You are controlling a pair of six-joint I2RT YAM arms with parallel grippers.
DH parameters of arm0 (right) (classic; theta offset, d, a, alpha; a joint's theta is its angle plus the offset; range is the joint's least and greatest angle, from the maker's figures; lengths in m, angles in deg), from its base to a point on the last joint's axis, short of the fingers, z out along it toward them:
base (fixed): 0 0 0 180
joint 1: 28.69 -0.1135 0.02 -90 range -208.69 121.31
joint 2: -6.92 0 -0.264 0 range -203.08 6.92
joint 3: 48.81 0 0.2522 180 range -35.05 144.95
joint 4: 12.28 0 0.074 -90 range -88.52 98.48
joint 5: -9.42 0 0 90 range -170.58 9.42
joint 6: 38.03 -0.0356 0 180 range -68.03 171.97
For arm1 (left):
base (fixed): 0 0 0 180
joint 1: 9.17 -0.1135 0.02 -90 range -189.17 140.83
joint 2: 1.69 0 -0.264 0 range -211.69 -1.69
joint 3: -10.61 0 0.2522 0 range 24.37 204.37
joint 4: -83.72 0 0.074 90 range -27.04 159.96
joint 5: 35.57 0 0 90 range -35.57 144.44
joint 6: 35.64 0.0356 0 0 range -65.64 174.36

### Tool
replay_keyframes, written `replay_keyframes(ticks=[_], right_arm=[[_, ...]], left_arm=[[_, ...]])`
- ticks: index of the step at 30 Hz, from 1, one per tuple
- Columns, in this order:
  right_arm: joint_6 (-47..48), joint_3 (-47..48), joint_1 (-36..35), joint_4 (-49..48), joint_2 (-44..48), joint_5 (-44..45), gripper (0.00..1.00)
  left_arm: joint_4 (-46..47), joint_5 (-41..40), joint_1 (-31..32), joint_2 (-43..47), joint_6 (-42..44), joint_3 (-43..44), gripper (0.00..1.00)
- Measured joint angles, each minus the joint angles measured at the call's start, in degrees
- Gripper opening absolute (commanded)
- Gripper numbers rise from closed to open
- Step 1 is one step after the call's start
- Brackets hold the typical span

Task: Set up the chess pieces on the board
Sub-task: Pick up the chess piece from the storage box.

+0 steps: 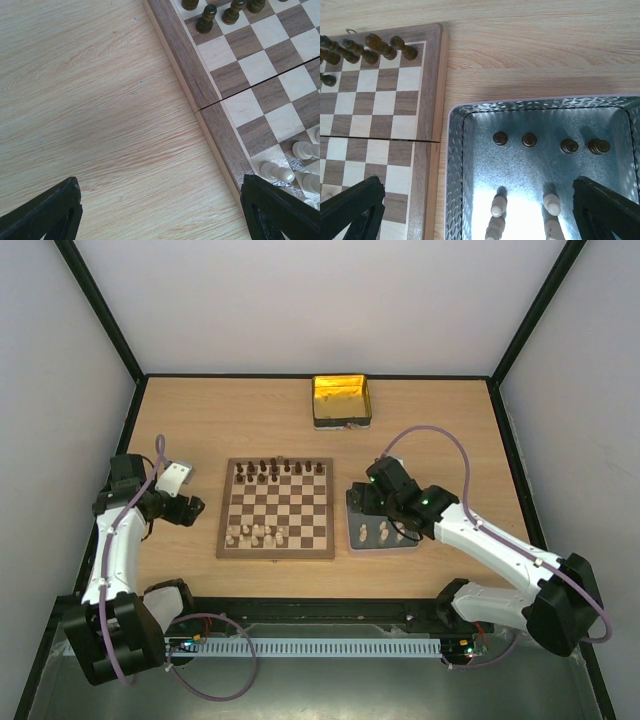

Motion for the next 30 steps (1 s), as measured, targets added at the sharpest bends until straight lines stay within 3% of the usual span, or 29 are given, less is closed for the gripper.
replay_keyframes(ticks=[23, 30], right_arm=[[-0.8, -1.6, 0.0, 0.2, 0.0, 1.1, 1.00], [-3.1, -0.4, 1.3, -0.1, -10.4, 1.4, 0.88]], left_arm=[[1.8, -1.3, 0.0, 3.9, -0.4, -2.9, 0.88], [2.8, -2.1, 0.0, 4.3, -1.2, -3.9, 0.88]])
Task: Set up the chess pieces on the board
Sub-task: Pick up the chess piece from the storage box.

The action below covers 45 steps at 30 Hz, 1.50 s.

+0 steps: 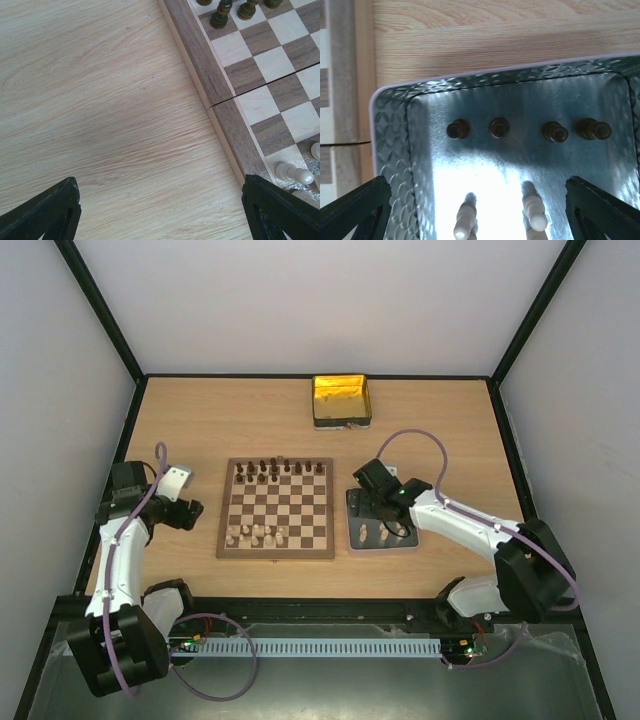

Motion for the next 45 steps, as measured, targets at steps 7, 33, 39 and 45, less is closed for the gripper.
replay_keyframes(ticks=[7, 33, 39, 45], right_arm=[[-0.7, 0.7, 2.6, -1.2, -3.7, -0.6, 0.63], [-0.4, 7.4, 2.7, -2.6, -16.0, -2.2, 0.22], [0.0, 8.1, 2.7, -3.3, -18.0, -2.4, 0.13], [0.2, 8.4, 2.7, -3.6, -19.4, -2.5, 0.05]], left_arm=[[0.8, -0.5, -0.6, 0.8, -0.4, 0.0, 0.88], [0.9, -0.5, -1.6, 1.1, -0.4, -0.6, 0.89], [0.9, -0.5, -1.6, 1.1, -0.4, -0.6, 0.89], [0.9, -0.4, -1.6, 1.1, -0.3, -0.6, 0.89]])
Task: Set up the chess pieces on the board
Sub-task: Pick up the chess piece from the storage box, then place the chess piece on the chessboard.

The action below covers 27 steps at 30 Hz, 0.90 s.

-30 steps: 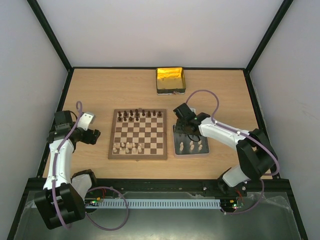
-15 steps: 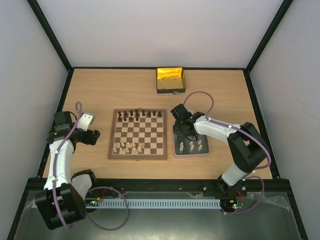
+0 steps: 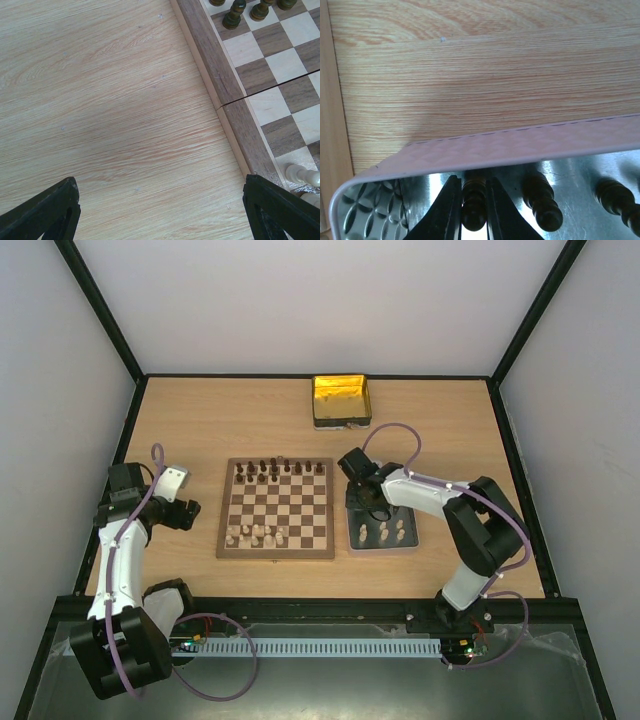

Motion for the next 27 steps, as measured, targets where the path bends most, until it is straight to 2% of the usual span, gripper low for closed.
replay_keyframes(ticks=[11, 19, 27], right_arm=[[0.1, 0.9, -0.5, 1.9, 2.1, 1.4, 0.02], [-0.3, 7.9, -6.2, 5.3, 4.4, 4.4, 0.02], [-0.2, 18.3, -8.5, 5.8, -3.2, 3.7, 0.02]], left_arm=[[0.0, 0.0, 0.0, 0.0, 0.0, 0.0, 0.89], [0.0, 0.0, 0.0, 0.0, 0.0, 0.0, 0.90], [0.0, -0.1, 0.0, 0.0, 0.0, 0.0, 0.90]])
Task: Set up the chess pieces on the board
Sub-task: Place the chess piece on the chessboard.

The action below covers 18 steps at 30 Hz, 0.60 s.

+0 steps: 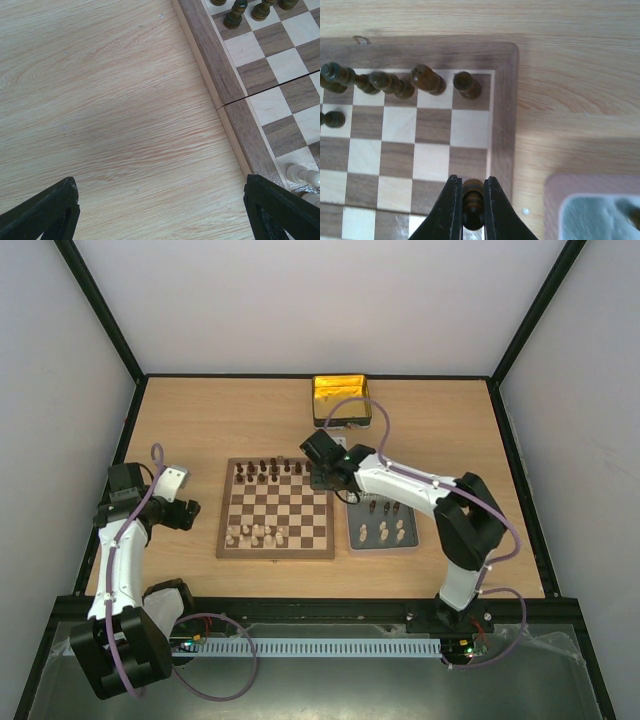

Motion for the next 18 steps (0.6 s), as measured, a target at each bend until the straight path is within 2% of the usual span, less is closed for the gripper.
replay_keyframes(ticks=[6, 18], right_arm=[[0.3, 6.3, -0.4, 0.5, -7.3, -1.1, 0.02], [1.1, 18.4, -2.6, 2.6, -15.7, -1.5, 0.02]], left_arm=[[0.0, -0.1, -0.7, 0.0, 0.0, 0.0, 0.90], [0.0, -0.1, -0.9, 0.0, 0.0, 0.0, 0.90]])
